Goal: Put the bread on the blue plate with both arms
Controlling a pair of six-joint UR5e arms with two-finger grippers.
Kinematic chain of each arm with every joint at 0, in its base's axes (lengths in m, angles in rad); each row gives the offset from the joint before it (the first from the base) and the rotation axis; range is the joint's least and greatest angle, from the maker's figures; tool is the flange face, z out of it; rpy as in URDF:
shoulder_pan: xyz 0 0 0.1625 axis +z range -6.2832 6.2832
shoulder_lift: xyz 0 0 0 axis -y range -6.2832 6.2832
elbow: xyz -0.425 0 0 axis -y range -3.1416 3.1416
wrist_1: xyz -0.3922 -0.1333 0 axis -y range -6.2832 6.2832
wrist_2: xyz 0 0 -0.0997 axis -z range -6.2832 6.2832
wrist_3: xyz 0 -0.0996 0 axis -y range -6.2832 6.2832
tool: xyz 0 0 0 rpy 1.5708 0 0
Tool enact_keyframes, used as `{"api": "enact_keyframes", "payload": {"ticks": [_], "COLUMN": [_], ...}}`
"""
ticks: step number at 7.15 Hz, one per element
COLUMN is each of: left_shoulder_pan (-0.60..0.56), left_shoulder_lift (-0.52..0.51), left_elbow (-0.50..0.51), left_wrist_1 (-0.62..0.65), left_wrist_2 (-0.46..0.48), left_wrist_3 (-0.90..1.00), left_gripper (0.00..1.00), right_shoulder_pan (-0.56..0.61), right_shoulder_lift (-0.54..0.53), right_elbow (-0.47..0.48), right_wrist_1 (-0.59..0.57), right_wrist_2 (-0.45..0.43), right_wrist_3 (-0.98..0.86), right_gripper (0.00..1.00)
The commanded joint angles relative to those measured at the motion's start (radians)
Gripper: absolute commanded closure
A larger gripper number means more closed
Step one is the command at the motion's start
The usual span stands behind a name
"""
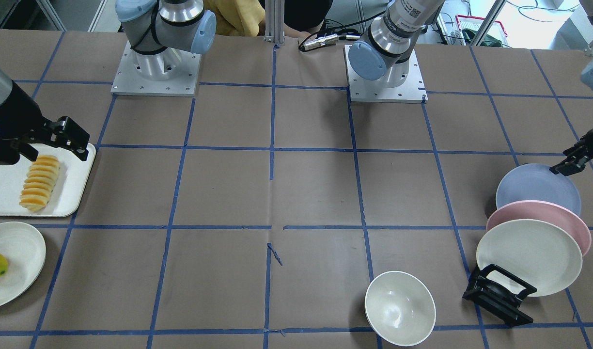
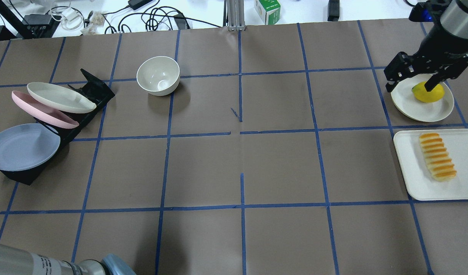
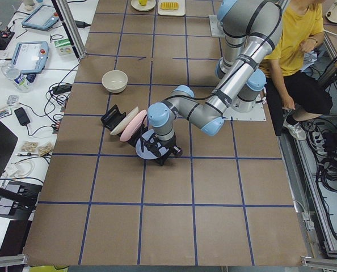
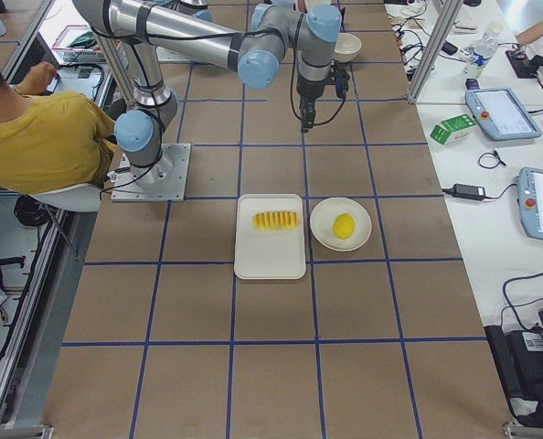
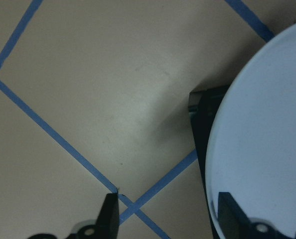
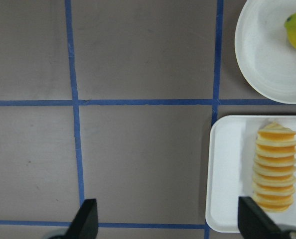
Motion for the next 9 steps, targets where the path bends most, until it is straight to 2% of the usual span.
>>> {"api": "enact_keyframes", "payload": {"ticks": [1,3,4,5,6,9], "left_shoulder_pan": [0.009,0.011,0.011,0.011,0.009,0.003], "left_shoulder_lift": [-0.001,-0.001,0.006,0.02,0.025,0.058], "left_elbow": [0.003,0.003,0.003,0.011,0.032,0.139], "left_wrist_1": [0.001,0.001,0.001,-0.013,-0.036,-0.239], "left_wrist_2": [-0.011,-0.016,-0.014,-0.011,-0.009,-0.002], "left_wrist_3": [-0.002,0.001,0.003,0.009,0.017,0.017], "left_gripper": [0.77,0.96,1.0,1.0,1.0,1.0], "right_shoulder_pan": [-0.123,-0.246,-0.304,-0.343,-0.358,-0.405], "right_shoulder_lift": [0.006,0.008,0.008,0.027,0.064,0.139], "right_elbow": [0.063,0.236,0.34,0.431,0.467,0.475], "right_wrist_1": [-0.011,-0.262,-0.404,-0.538,-0.615,-0.617], "right_wrist_2": [-0.006,-0.043,-0.031,-0.029,-0.038,-0.032], "right_wrist_3": [-0.154,-0.233,-0.25,-0.266,-0.292,-0.302], "right_gripper": [0.0,0.0,0.0,0.0,0.0,0.0]}}
